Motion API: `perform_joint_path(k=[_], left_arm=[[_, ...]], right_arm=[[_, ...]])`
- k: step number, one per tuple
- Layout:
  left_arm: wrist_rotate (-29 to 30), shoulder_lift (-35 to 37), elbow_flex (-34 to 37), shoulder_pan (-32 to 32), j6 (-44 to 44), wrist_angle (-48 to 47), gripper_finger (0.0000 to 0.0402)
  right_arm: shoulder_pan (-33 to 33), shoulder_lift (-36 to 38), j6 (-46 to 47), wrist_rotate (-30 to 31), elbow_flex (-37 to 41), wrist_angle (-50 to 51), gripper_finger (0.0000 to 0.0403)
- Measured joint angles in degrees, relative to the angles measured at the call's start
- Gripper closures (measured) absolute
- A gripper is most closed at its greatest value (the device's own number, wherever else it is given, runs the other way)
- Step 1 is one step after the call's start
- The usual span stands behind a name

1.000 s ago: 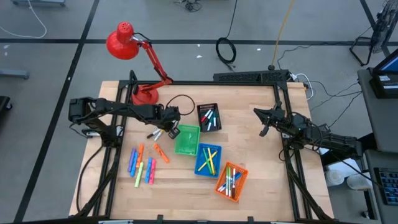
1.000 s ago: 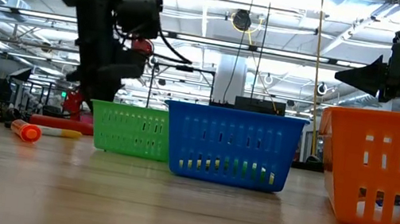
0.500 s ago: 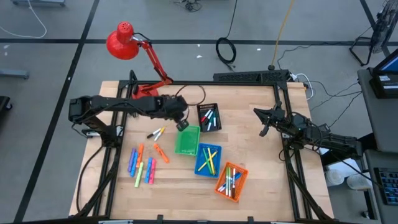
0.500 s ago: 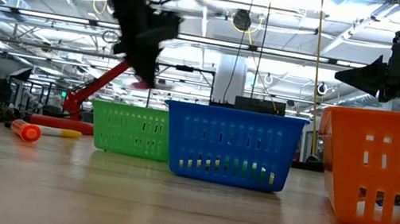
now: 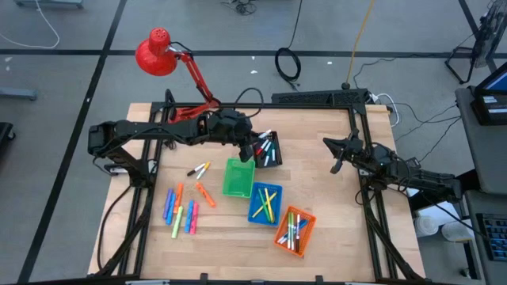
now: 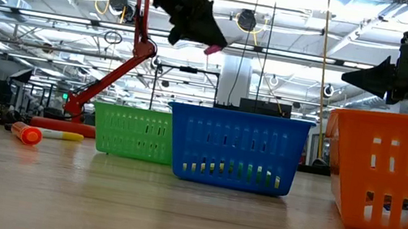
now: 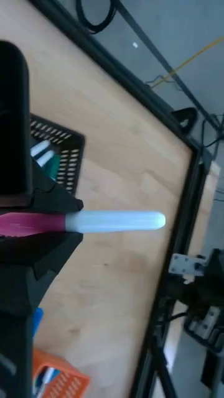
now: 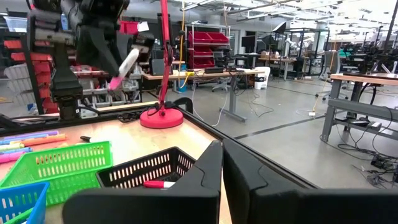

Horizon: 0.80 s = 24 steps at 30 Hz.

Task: Pick & Place Markers
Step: Put the pink and white highlighter pen into the black basket

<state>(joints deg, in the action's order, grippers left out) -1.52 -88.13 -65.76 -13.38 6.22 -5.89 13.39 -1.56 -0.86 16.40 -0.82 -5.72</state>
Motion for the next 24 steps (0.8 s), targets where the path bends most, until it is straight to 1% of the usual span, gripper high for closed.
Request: perform_joint_path(k=[5, 7, 9, 12, 16, 20, 24], left_arm=[[0.51, -1.51, -5.93, -0.20, -1.88, -5.85, 0.0364], [0.51, -3.52, -7.22, -0.17, -2.89, -7.89, 0.0364], [0.42, -6.30, -8.63, -0.14, -3.41, -7.31, 0.0364], [0.34, -10.74, -9.51, -0.36, -3.58, -7.33, 0.0364], [0.20, -16.22, -9.68, -1.17, -2.86, -4.56, 0.0364], [0.02, -19.60, -9.73, -2.27, -0.80, -4.15, 0.0358], [0.00, -21.05, -9.70, -2.74, 0.66, -5.40, 0.0356]], right_arm=[[0.01, 0.00, 0.01, 0.00, -0.01, 0.00, 0.0403], [0.01, 0.00, 0.00, 0.02, -0.01, 0.00, 0.0403], [0.00, 0.00, 0.02, 0.00, 0.00, 0.00, 0.0403], [0.00, -0.04, 0.00, 0.00, 0.00, 0.00, 0.0403], [0.00, -0.09, 0.00, 0.00, -0.02, 0.02, 0.0403], [0.01, -0.09, 0.00, 0.00, -0.01, 0.00, 0.0403], [0.00, -0.07, 0.02, 0.00, -0.02, 0.00, 0.0403]])
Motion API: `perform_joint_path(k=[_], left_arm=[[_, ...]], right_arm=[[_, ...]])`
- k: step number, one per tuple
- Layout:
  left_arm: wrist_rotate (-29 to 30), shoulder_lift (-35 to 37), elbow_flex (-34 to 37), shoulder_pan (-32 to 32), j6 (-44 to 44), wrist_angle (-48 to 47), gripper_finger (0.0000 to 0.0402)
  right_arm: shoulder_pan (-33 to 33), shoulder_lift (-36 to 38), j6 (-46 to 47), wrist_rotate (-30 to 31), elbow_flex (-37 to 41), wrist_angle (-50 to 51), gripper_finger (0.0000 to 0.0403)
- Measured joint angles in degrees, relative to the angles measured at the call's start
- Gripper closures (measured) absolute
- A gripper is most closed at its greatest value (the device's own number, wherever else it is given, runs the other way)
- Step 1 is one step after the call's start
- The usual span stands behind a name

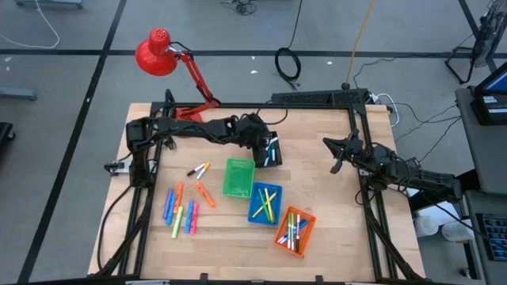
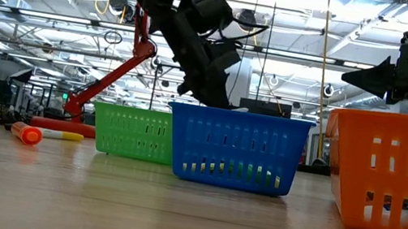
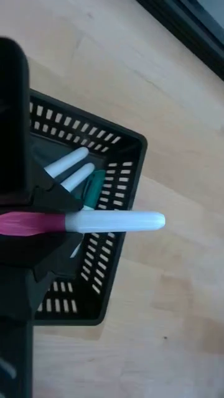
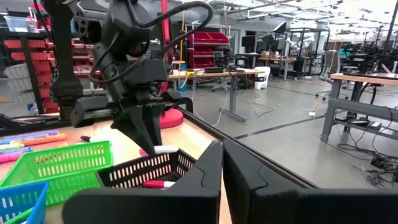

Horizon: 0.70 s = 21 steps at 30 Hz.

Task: Pick & Place Markers
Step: Put the pink and white highlighter pen into the black basket, then put the black and white highlighter pen into the black basket

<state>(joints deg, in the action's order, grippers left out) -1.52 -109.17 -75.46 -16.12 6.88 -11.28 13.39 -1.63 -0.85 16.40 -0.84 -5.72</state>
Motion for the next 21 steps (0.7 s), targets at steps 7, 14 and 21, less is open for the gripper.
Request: perform_joint_path(k=[7, 14, 21], left_arm=[[0.00, 0.04, 0.00, 0.00, 0.78, -0.49, 0.0331], [0.02, 0.12, 0.00, 0.00, 0.75, -0.42, 0.0279], [0.05, 3.66, -0.04, -0.32, -2.36, -8.73, 0.0246]], right_arm=[[0.02, -0.04, -0.02, 0.00, 0.00, 0.00, 0.0403], [0.00, -0.04, 0.00, 0.00, 0.00, 0.00, 0.0403], [0.00, -0.04, -0.02, 0.00, 0.00, 0.00, 0.0403]])
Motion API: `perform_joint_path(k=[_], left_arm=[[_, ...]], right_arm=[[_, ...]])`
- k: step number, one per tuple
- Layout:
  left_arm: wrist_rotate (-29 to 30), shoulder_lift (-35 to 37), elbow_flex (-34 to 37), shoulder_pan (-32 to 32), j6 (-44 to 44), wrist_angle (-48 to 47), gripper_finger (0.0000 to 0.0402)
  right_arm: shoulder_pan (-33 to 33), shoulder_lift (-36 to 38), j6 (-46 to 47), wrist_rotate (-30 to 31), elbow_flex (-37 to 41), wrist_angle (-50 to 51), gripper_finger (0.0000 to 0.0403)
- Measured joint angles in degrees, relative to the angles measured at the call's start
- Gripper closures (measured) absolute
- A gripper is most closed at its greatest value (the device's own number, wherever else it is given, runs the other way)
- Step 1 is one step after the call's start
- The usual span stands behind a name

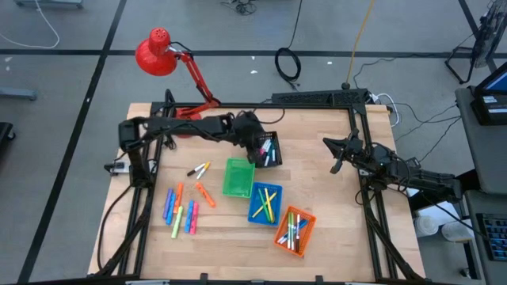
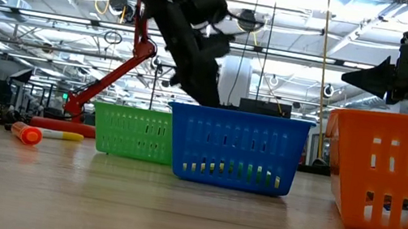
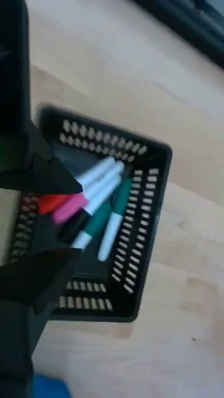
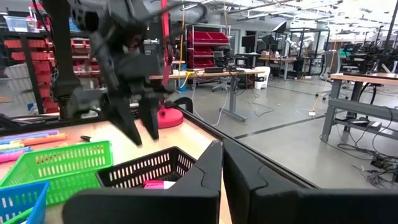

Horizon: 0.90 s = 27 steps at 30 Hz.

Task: Pick & Place Markers
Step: Put the black and white highlighter pen into the black basket

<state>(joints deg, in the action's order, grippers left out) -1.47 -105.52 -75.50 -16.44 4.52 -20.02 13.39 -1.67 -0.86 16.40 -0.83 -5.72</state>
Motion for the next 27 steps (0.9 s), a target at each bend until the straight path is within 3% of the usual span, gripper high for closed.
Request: perform_joint_path(k=[7, 10, 20, 27], left_arm=[[5.79, 10.07, 0.00, -0.15, 3.65, -29.96, 0.0227], [8.42, 13.50, 2.53, 0.99, 6.13, -36.58, 0.0223], [7.91, 23.99, 22.95, 1.89, 15.08, -33.90, 0.0238], [5.45, 25.09, 33.00, 1.85, 23.57, -33.41, 0.0249]], right_arm=[[0.01, -0.26, 0.15, 0.01, 0.00, 0.05, 0.0403], [0.02, -0.38, 0.15, 0.00, 0.00, -0.08, 0.0403], [0.00, -0.68, 0.15, 0.00, 0.00, 0.00, 0.0403], [0.01, -0.66, 0.16, 0.00, -0.01, 0.00, 0.0403]])
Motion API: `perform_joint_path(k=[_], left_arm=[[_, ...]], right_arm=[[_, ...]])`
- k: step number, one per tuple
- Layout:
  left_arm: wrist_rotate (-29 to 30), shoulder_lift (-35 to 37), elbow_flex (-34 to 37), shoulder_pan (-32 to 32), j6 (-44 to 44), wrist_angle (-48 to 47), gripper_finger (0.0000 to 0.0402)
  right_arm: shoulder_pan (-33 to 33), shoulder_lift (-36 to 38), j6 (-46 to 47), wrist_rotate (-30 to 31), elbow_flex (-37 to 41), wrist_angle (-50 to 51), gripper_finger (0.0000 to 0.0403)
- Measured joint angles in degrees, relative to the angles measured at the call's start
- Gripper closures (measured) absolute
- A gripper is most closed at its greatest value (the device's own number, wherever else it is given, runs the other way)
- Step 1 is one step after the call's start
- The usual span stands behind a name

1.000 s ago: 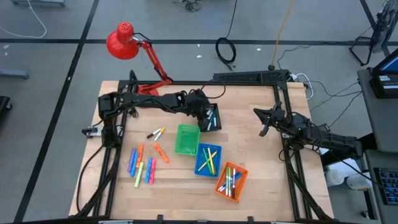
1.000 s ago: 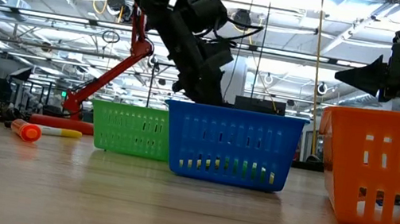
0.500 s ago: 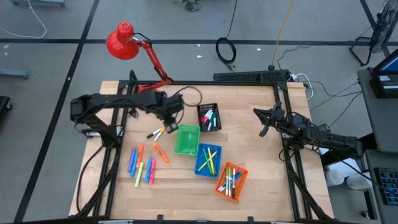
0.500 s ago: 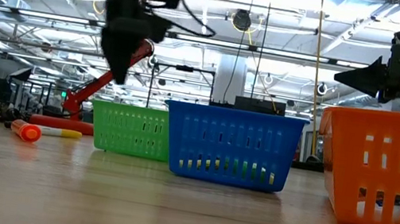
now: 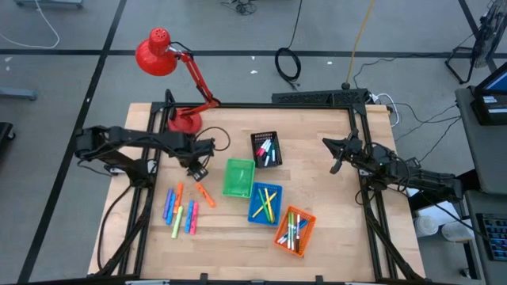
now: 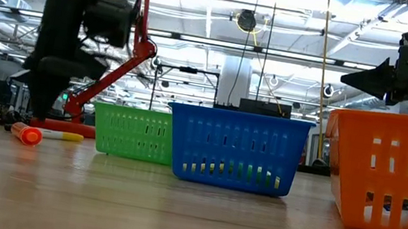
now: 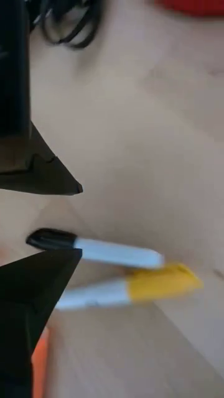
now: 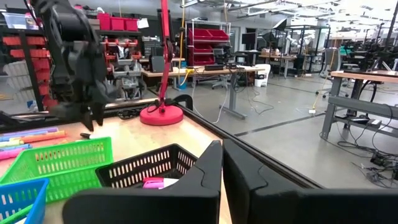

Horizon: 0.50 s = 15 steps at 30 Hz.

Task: Pick & Place Markers
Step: Put the black and white highlighter pen into the black basket

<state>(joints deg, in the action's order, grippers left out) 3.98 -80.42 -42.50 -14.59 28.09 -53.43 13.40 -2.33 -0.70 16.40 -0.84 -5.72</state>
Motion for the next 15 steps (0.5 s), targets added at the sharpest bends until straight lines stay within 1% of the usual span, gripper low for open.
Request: perform_joint_path(k=[4, 8, 15], left_arm=[[-1.27, 0.01, 2.73, 0.00, 1.41, 0.57, 0.0245], [-1.39, 0.07, 3.04, 0.00, 1.63, 0.81, 0.0249], [-2.28, 0.05, 3.04, 0.00, 0.88, 1.22, 0.0266]], right_arm=[[0.00, 0.00, 0.01, 0.00, 0.01, -0.01, 0.0403], [-0.01, 0.00, 0.01, 0.00, 0.02, 0.00, 0.0403], [0.01, 0.00, 0.00, 0.01, 0.01, 0.00, 0.0403]])
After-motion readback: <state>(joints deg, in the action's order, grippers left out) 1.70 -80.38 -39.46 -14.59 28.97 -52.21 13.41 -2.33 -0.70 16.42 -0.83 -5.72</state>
